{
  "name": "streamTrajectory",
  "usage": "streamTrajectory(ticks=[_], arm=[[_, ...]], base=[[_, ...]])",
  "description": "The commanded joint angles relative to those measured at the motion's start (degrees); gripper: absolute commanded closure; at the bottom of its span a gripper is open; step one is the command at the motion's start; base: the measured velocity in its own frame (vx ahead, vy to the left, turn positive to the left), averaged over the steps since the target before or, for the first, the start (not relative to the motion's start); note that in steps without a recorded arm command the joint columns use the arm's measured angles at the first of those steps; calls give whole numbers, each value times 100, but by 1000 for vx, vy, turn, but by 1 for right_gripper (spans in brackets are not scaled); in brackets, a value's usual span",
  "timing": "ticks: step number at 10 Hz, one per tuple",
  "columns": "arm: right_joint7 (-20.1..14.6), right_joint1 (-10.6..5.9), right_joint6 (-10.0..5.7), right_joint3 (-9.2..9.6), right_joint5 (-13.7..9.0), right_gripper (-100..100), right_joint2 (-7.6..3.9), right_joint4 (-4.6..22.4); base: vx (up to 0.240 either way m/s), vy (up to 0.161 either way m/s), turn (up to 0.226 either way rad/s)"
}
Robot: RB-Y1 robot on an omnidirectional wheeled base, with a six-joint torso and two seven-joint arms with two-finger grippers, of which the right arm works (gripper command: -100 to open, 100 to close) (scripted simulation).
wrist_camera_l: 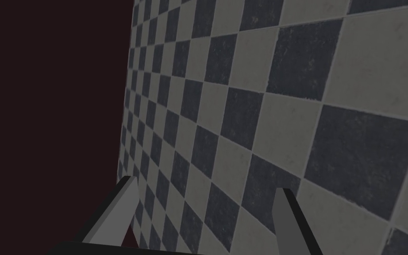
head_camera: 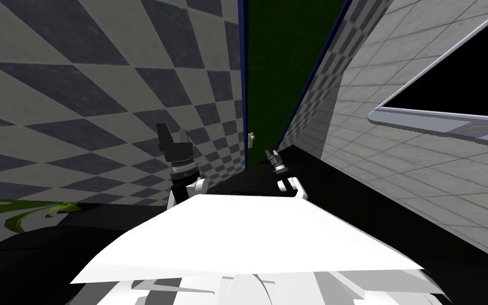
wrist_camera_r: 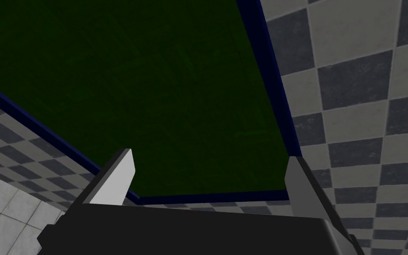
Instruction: Pull the door open
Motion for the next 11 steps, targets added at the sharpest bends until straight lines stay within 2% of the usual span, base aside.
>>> streamTrajectory(ticks=[1, 8, 9, 11], arm=[[116, -85, -45, 19, 169, -100, -20, 177], [524, -409, -226, 72, 810, -100, -121, 863], [524, -409, -226, 72, 810, -100, -121, 863], [627, -491, -272, 86, 972, -100, -145, 1037]], base=[[91, -9, 17], [97, -8, 14], [68, 2, 4], [68, -8, 10]])
